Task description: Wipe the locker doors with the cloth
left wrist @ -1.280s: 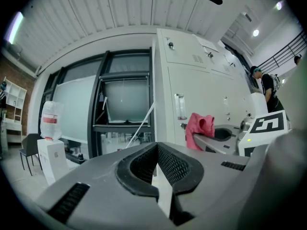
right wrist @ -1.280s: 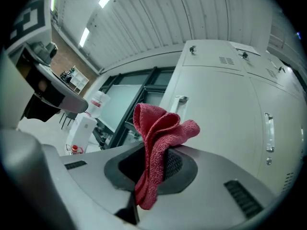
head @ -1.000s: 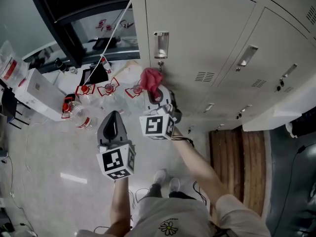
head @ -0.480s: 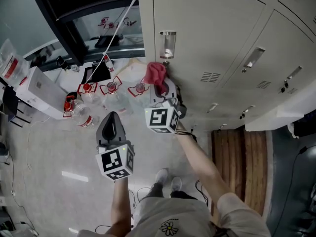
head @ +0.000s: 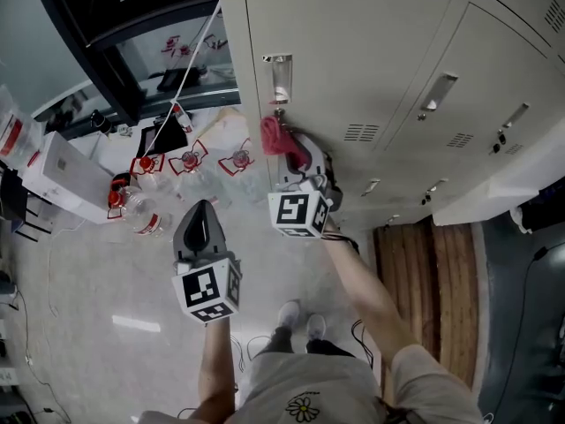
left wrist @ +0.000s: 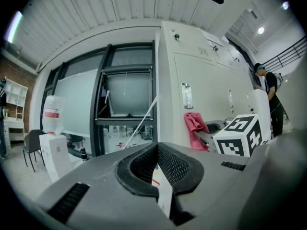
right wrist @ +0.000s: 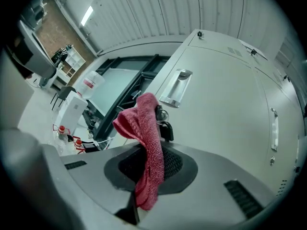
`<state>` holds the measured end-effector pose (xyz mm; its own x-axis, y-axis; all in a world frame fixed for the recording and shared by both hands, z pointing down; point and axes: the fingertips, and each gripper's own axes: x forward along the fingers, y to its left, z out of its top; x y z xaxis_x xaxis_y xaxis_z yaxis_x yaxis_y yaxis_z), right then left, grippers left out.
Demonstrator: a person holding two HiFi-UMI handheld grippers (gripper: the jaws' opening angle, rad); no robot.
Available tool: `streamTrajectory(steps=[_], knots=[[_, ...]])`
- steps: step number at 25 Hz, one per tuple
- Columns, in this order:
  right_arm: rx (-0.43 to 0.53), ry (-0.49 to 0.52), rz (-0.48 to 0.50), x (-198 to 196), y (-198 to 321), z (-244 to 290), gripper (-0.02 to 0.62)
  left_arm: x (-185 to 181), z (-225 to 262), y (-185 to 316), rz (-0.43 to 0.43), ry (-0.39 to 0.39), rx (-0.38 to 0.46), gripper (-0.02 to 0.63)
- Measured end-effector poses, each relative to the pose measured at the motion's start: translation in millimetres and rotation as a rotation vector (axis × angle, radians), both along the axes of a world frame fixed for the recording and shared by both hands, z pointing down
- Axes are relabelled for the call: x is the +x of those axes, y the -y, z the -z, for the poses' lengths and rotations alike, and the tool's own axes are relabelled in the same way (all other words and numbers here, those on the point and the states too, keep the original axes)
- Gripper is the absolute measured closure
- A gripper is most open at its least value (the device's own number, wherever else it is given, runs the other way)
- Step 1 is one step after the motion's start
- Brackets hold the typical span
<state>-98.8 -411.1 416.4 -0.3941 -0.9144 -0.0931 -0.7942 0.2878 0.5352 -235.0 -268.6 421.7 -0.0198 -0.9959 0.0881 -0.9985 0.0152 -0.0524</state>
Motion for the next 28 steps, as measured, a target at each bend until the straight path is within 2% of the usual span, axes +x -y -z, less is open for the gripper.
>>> streamTrajectory(steps=[14, 28], knots=[[0.013, 0.005, -0.105, 69.7, 5.0, 2.9, 0.569, 30.8, 0.2, 6.2, -0.062, 0.025, -0.004, 0.589], [0.005, 0.06, -0.227, 152.5, 13.2, 5.0, 0.569, 72.8, 3.3, 19.6, -0.124, 0.035, -0.006, 0.589]])
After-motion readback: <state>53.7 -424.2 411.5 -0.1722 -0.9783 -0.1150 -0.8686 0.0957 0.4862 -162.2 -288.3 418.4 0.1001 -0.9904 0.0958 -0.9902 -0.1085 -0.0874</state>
